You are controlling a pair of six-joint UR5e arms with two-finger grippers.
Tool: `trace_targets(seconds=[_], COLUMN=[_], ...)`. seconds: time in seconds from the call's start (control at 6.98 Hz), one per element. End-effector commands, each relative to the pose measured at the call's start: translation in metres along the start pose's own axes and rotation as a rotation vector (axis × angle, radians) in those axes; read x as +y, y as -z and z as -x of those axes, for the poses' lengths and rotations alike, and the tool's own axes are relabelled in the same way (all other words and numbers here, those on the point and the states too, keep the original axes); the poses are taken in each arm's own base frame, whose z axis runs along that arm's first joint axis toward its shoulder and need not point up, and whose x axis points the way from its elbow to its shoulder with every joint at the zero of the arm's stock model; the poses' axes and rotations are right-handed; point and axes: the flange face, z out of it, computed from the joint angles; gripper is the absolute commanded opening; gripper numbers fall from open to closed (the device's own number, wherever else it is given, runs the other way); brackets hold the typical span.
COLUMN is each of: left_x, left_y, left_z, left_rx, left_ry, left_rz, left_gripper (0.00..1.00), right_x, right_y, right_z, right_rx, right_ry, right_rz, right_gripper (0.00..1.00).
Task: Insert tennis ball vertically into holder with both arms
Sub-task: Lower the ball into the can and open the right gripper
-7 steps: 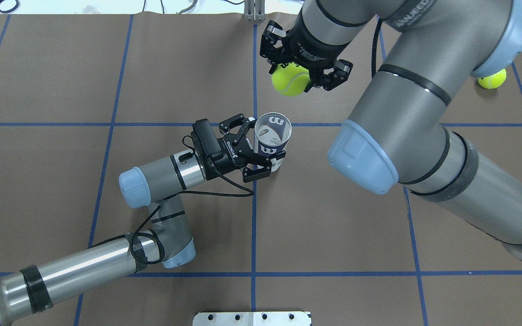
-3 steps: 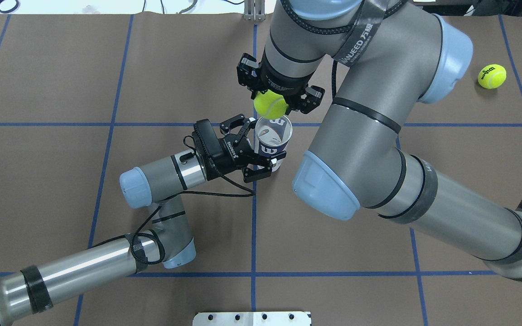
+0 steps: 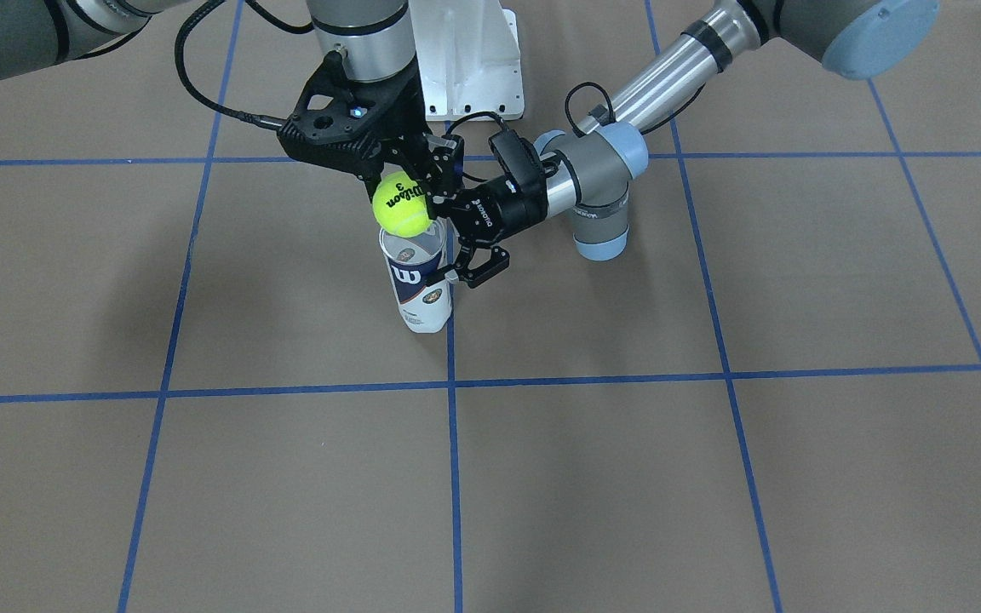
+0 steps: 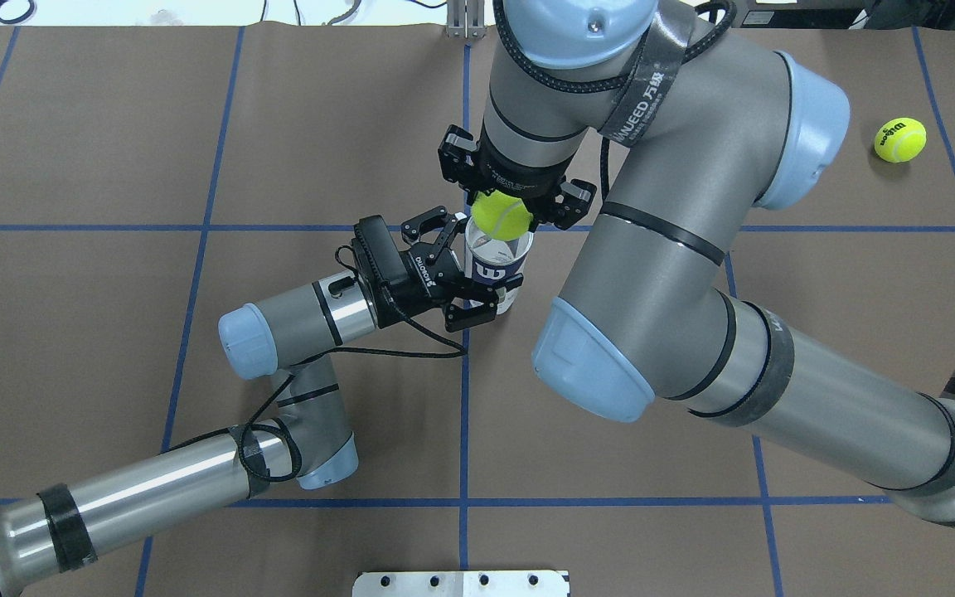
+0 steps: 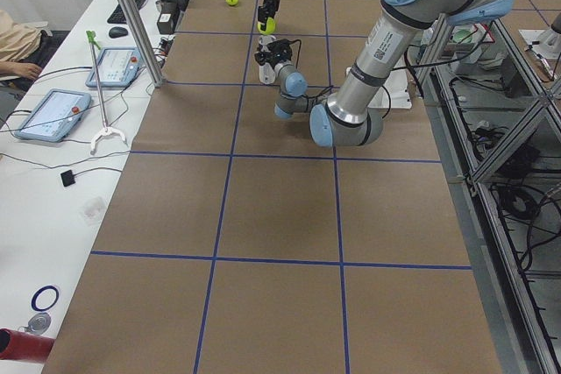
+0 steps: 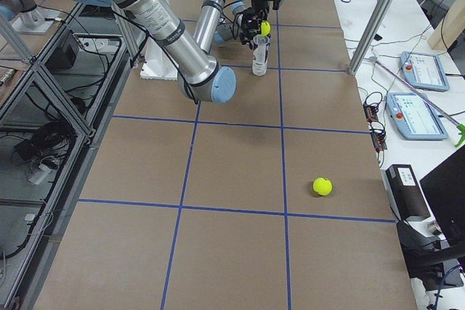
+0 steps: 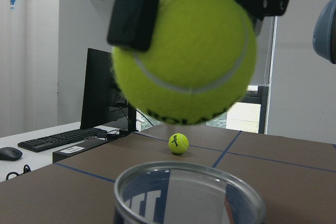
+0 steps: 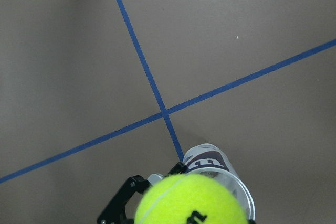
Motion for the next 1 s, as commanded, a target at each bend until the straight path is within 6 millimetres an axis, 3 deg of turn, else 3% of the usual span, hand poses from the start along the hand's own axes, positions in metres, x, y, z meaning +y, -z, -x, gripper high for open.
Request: trace_targets(seconds=[0.0,0.29,0.43,0.72,0.86], left_x=[-0.003,-0.004,-0.004,-0.003,-0.003], left_y=[0.0,0.0,0.0,0.001,0.001], left_z=[0.007,0.01,0.01,0.01,0.01], left_rx=[-0.008,-0.014,-0.012,-0.014,-0.014], left_ry=[-0.005,-0.008,-0.008,-0.008,-0.008], left_rz=[-0.001,0.004,0.004,0.005,0.005], left_gripper=[0.99,0.99,0.99,0.99,0.99], right_x=[0.001,0.0,0.0,0.002,0.002], right_y=[-0.002,-0.004,-0.005,-0.017,-0.02], right_z=[-0.001,-0.001,0.0,0.002,0.002], right_rx=[0.005,0.006,0.01,0.031,0.036], right_ry=[0.006,0.013,0.014,0.017,0.018], right_rz=[0.002,0.002,0.001,-0.013,-0.015], right_gripper=[0.15,0.18,0.27,0.58,0.66])
